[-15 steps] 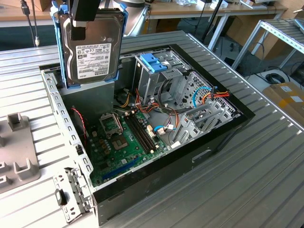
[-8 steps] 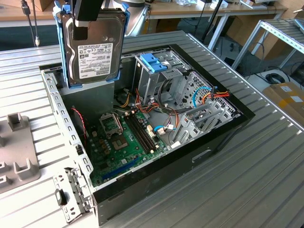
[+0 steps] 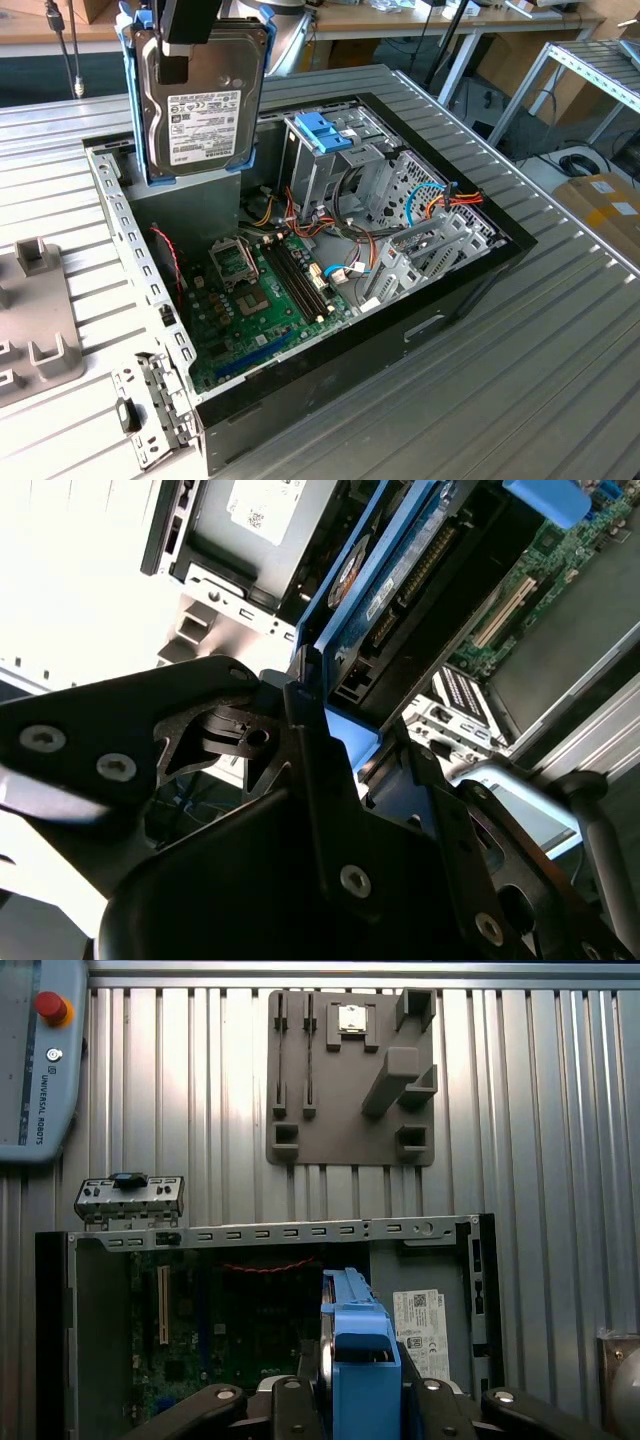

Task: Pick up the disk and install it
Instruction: 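Pick up the disk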

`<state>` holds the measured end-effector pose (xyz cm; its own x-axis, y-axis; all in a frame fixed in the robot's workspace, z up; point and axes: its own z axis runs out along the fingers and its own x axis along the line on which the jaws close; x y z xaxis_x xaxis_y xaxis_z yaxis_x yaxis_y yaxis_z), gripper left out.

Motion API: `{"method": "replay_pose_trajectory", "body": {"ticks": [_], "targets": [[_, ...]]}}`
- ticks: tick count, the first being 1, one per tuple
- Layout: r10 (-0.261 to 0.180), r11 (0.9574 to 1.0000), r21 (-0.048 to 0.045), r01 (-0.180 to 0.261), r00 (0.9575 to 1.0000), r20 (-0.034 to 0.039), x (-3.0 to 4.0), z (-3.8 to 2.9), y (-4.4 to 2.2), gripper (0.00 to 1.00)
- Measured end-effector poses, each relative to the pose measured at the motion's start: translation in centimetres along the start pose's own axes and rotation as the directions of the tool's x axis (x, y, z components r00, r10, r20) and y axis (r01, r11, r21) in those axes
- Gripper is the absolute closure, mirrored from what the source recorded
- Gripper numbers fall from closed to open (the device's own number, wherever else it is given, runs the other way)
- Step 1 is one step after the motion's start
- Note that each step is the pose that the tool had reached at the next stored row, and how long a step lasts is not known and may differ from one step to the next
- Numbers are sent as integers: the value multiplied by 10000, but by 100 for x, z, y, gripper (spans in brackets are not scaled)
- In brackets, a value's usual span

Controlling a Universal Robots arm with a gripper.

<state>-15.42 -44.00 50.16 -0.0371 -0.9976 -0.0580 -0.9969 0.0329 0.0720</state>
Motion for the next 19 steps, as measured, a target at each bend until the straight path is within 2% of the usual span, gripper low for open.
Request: {"method": "replay_pose_trajectory", "body": {"ticks": [19], "targets": [[0,10000,0,0,10000,0,3,-3,-42,63]]}}
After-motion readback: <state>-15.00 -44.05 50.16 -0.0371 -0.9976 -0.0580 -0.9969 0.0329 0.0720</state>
